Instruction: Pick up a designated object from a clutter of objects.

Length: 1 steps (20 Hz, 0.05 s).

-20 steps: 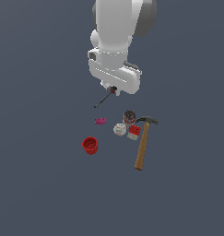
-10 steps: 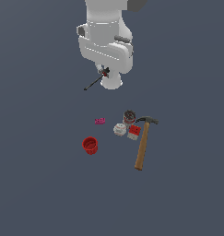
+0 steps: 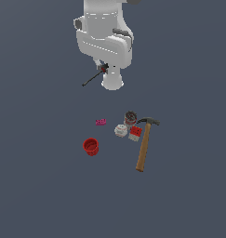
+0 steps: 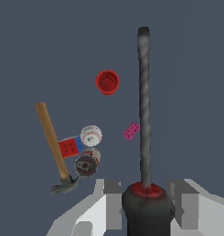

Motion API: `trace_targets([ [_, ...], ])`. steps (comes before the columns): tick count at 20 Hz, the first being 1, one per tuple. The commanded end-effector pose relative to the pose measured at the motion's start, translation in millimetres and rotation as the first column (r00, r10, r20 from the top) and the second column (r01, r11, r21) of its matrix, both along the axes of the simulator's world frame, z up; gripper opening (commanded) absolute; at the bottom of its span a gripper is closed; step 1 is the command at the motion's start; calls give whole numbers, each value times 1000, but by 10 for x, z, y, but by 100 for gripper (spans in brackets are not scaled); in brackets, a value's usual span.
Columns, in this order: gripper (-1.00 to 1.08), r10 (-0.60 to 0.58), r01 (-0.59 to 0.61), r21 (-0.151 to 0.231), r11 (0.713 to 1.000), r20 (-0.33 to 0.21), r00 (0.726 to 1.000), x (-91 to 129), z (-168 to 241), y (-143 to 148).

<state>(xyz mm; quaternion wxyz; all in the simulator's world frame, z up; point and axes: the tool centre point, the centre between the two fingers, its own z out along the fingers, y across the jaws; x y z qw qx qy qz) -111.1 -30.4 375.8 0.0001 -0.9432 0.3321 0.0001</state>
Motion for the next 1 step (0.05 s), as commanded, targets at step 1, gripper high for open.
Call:
trace_targets([
  [1,-100,0,0,0,1000,0,1000,7,-6,5],
])
